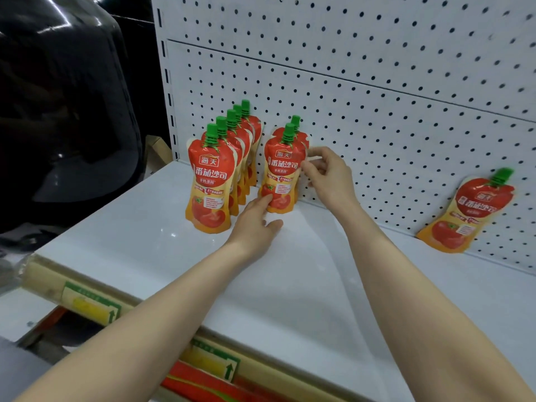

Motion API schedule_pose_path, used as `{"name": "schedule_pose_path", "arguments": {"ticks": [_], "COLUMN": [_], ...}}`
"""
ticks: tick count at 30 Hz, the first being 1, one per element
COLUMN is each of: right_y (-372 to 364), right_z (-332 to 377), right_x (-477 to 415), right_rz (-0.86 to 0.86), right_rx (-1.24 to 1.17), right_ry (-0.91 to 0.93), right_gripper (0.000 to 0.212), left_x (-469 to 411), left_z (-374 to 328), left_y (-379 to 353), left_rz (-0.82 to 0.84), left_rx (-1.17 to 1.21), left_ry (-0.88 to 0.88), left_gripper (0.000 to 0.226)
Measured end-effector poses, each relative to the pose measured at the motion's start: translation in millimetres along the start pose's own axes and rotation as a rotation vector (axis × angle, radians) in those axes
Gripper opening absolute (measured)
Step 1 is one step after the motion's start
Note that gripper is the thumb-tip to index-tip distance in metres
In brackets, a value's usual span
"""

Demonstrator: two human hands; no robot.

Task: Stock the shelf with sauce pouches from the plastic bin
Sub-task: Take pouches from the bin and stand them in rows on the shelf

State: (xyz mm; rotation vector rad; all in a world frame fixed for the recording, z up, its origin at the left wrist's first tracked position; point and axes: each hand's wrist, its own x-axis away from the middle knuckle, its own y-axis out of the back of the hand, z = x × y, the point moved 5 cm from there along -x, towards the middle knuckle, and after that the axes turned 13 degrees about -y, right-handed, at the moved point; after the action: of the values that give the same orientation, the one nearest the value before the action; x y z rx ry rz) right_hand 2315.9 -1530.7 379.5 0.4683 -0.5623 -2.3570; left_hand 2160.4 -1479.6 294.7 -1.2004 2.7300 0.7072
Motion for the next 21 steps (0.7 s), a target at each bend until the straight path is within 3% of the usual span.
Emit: {"name": "schedule_pose_path", "arguments": {"ticks": [8, 15, 21], "right_y": [44.7, 90.0, 124.0], "right_z": [-30.0, -48.0, -97.5], "right_x": [108.7, 266.3, 425.3], "right_rz": [-0.129, -0.349, -0.595], "right_rx": [0.258, 0.398, 0.497], "right_ry": [-0.06, -0.054, -0.146], "right_gripper": [0.022, 0.024, 0.02], "left_x": [46.2, 143.9, 244.3], "left_z": [-42.1, -76.6, -94.6], "left_y": [10.0, -5.9, -54.3], "left_rz": [0.014, 0.161, 0.341], "left_rx": [0.162, 0.245, 0.368], "left_ry": [-0.171, -0.35, -0.385], "left_gripper": [0.039, 0.026, 0.026]}}
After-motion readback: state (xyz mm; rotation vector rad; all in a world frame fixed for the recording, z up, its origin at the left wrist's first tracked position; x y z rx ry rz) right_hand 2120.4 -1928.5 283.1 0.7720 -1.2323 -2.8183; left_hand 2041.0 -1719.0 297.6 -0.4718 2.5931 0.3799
